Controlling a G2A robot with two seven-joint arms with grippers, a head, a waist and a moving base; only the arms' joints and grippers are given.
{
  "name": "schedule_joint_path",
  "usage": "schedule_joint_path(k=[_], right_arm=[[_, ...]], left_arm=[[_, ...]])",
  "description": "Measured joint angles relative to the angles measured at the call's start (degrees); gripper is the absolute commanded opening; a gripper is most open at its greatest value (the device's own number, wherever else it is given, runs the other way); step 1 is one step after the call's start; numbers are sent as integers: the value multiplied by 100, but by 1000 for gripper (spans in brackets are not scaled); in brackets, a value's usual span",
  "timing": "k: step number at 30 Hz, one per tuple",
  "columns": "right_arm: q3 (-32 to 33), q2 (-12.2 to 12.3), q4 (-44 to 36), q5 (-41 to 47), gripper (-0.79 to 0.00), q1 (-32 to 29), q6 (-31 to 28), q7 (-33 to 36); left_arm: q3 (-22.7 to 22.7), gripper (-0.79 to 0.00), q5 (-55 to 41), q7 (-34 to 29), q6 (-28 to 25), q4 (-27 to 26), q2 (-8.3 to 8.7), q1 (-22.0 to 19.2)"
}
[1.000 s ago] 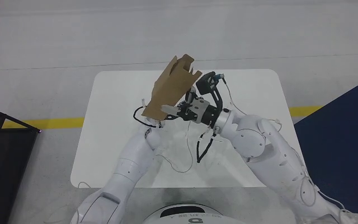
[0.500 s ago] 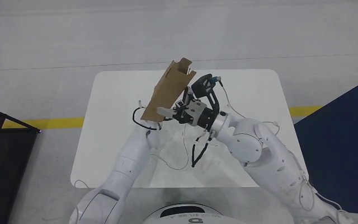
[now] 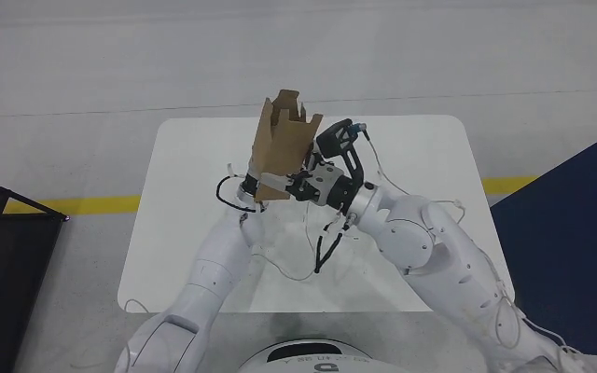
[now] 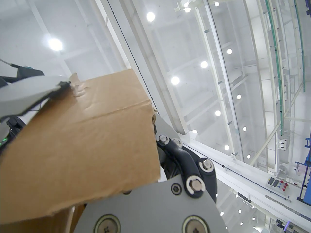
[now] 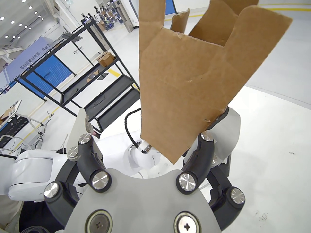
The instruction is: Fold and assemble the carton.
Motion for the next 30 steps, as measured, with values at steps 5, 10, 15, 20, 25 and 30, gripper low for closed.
schedule_joint_path(k=[5,10,15,20,25,30], right_arm=[[327,32,-201,-27,0,-233,108,-125],[991,70,-622,219,0,-505,532,-318],[1357,72,-925,-139,0,-589,1532,-259],[1283,40,-775,-455,0,-234,2385,219],[994,-19,-522,-745,0,220,2865,584],[629,-72,-467,-1370,0,412,3320,675]], left_arm=[[-77,-785,-14,78,77,-178,31,57],[-118,-785,237,-171,-171,-366,62,120],[-99,-785,402,-371,-370,-501,97,148],[-43,-785,478,-491,-490,-600,137,157],[39,-785,511,-551,-550,-653,185,162],[128,-785,494,-598,-597,-717,235,181]])
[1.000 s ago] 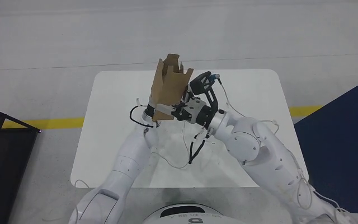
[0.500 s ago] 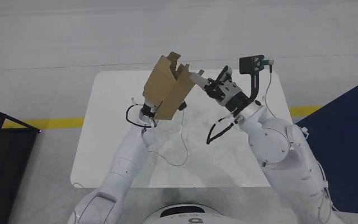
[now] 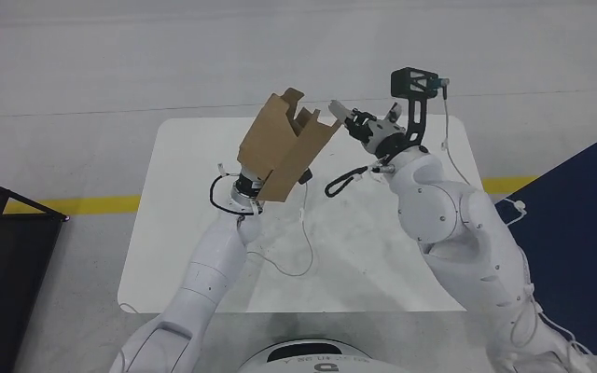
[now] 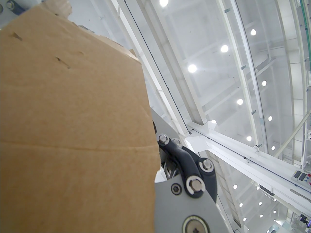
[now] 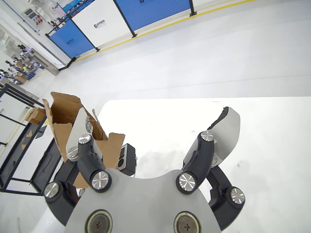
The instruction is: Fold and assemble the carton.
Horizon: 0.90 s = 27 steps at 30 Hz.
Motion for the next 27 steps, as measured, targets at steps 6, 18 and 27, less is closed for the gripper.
schedule_joint_path(k=[6,18,27], right_arm=[[-216,-56,-85,-136,0,42,157,169],[-1076,-177,-383,-1007,0,17,230,597],[-655,-235,-795,-869,0,-140,506,503]], left_arm=[[90,-785,-26,-31,-31,-27,54,-11],[401,-785,363,-460,-460,70,172,-108],[560,-785,204,-579,-579,7,273,-141]])
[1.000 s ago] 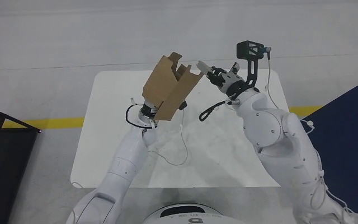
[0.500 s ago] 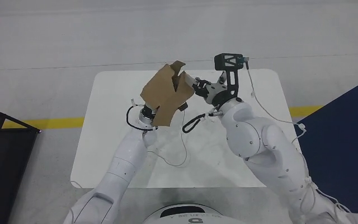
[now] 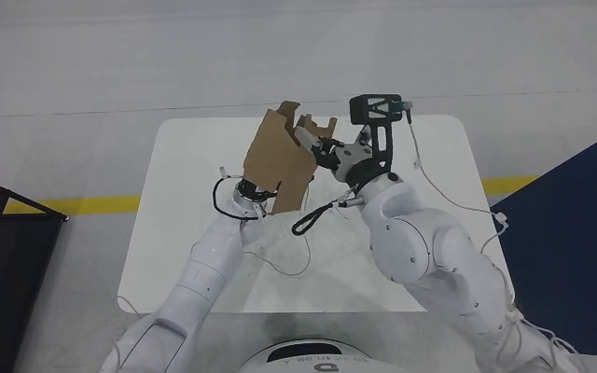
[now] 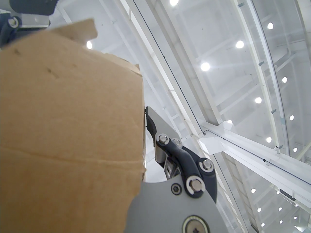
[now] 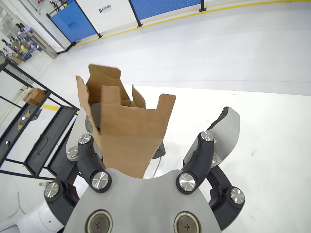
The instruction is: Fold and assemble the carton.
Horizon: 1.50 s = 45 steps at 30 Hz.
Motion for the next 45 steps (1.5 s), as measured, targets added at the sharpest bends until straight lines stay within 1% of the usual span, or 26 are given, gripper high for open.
schedule_joint_path(k=[4,6,9,13,17,24,29,36,45], right_arm=[[585,19,-136,396,0,-231,-91,-18],[790,31,-97,457,0,-284,-155,51],[983,45,94,474,0,-212,-256,351],[1045,42,388,549,0,146,-315,1050],[941,23,445,499,0,380,-261,1444],[762,-9,403,700,0,465,-367,1822],[617,-17,179,812,0,321,-550,1919],[384,-20,7,588,0,205,-678,2003],[13,-107,315,220,0,599,-529,2101]], left_arm=[[52,-785,-72,-35,-35,-96,60,3],[84,-785,-83,-61,-60,-151,86,8],[149,-785,-10,-118,-118,-212,137,4],[288,-785,218,-278,-278,-185,210,-24],[428,-785,271,-419,-418,-142,269,-70],[609,-785,88,-514,-513,-147,367,-146],[726,-785,26,-615,-615,-97,426,-210],[864,-785,-74,-725,-725,-20,478,-293],[1049,-785,-104,-832,-832,8,537,-360]])
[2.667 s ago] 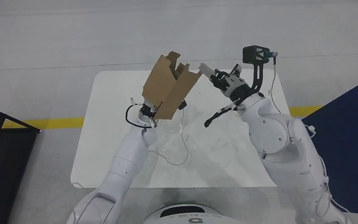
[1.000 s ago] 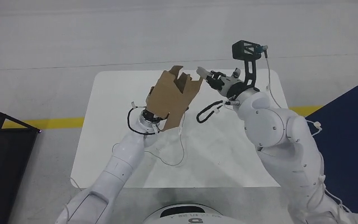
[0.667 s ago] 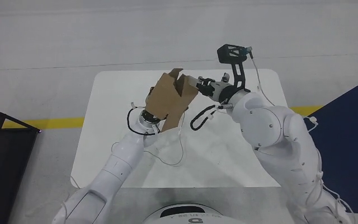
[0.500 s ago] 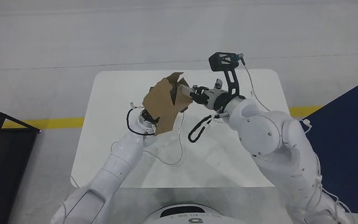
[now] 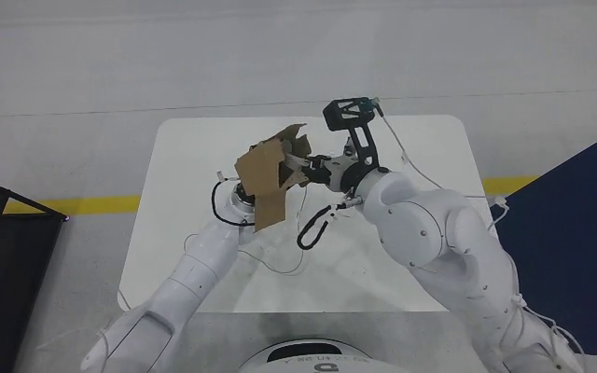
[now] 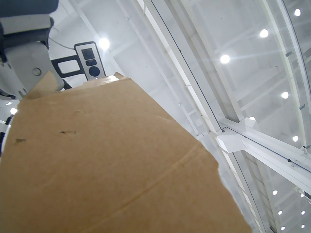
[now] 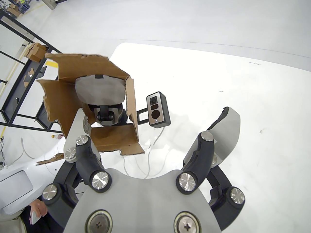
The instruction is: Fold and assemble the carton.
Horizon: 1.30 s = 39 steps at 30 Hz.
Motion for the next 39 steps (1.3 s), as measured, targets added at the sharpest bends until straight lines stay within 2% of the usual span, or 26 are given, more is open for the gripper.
schedule_joint_path(k=[8,19,27,39], right_arm=[[204,-112,-98,151,0,163,442,-714],[766,-102,-372,577,0,-737,435,-1372],[420,-131,-245,314,0,-966,380,-1529],[-305,-244,-56,-183,0,-602,325,-1223]], left_arm=[[106,-785,-158,-51,-51,-54,57,-26],[51,-785,-525,-111,-111,-215,133,-16],[65,-785,-581,-166,-166,-209,153,-26],[140,-785,-572,-225,-225,-115,146,-65]])
